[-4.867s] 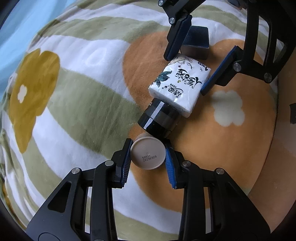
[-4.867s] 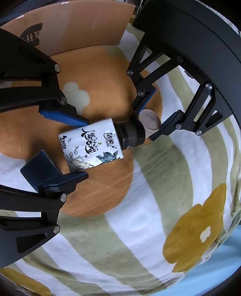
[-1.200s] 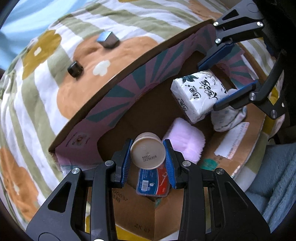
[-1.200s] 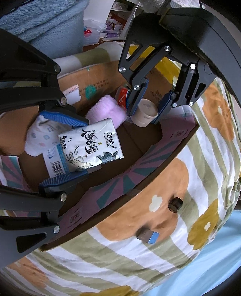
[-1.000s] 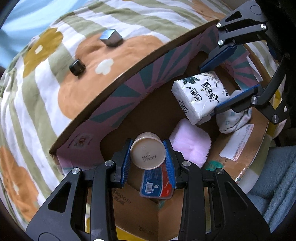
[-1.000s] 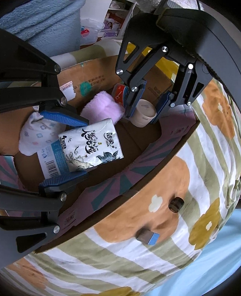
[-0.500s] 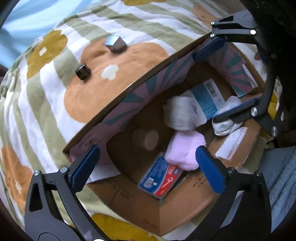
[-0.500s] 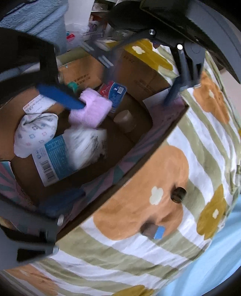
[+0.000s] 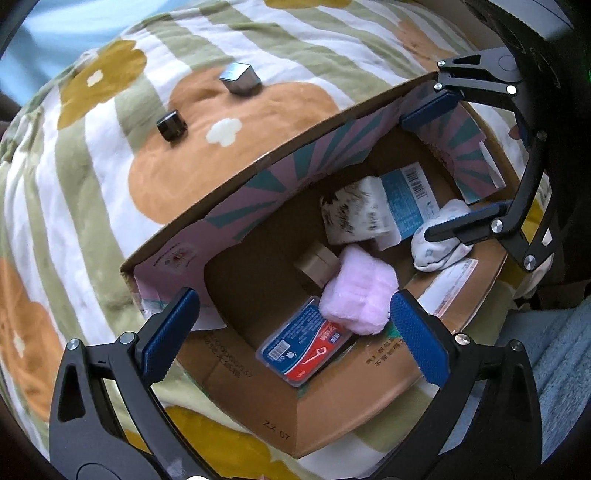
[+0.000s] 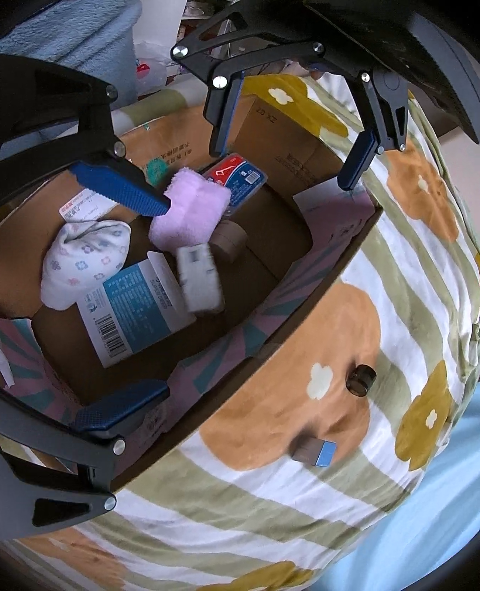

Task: Organize objects
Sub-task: 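Open left tool into the box while right tool releases the tissue pack inside, then withdraw both tools from the box toward the black cylinder and blue cube, then close left tool on the black cylinder while right tool closes on the blue cube, then lift the black cylinder with left tool while right tool carries the blue cube over the box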

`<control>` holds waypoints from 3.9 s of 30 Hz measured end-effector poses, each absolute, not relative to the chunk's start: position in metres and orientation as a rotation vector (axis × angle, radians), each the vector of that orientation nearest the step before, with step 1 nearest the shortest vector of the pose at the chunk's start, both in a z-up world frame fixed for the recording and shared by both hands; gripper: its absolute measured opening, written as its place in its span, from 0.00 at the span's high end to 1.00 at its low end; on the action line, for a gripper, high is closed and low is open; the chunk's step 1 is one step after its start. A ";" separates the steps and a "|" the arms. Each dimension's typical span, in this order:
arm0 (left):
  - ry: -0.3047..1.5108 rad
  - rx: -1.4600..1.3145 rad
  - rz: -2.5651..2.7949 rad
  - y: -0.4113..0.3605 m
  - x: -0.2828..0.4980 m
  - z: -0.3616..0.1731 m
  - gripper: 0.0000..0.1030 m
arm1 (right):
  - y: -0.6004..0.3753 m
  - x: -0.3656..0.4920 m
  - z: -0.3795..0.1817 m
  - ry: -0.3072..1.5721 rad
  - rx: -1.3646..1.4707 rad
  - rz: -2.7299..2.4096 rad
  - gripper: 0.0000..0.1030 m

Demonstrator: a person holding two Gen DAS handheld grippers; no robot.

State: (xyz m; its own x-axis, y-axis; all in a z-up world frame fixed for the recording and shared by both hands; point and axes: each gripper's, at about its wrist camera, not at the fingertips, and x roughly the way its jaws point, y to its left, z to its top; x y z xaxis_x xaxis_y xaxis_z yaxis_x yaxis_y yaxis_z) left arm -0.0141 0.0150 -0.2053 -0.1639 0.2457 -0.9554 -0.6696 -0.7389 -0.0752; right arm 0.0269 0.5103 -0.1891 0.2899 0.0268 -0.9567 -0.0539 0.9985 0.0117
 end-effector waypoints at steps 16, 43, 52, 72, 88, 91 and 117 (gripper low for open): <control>0.311 -1.561 2.084 0.004 -0.019 -0.175 0.00 | 0.509 0.019 -0.175 1.298 0.038 -0.015 0.14; -0.029 -1.533 2.342 -0.024 -0.094 -0.116 0.00 | 0.431 0.046 -0.082 1.177 0.265 -0.480 0.14; -0.036 -1.600 2.332 -0.019 -0.141 -0.139 0.00 | 0.393 0.073 -0.087 1.181 0.313 -0.524 0.14; -0.045 -1.764 2.242 -0.003 -0.244 -0.229 0.04 | 0.323 0.139 -0.174 1.314 0.435 -0.544 0.14; -0.049 -1.808 2.177 0.011 -0.293 -0.287 0.23 | 0.299 0.169 -0.225 1.321 0.524 -0.633 0.14; -0.048 -1.807 2.179 0.012 -0.296 -0.291 0.24 | 0.297 0.173 -0.231 1.322 0.546 -0.660 0.17; -0.090 -1.779 2.136 0.018 -0.299 -0.287 0.73 | 0.305 0.167 -0.236 1.315 0.656 -0.674 0.65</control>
State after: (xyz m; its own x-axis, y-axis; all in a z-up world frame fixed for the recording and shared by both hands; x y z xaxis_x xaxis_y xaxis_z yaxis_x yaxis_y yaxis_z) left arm -0.2990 0.0179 -0.2866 -0.1440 0.3109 -0.9395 -0.2305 -0.9338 -0.2737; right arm 0.1669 0.3051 -0.2356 0.1262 -0.0709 -0.9895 0.7617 0.6459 0.0509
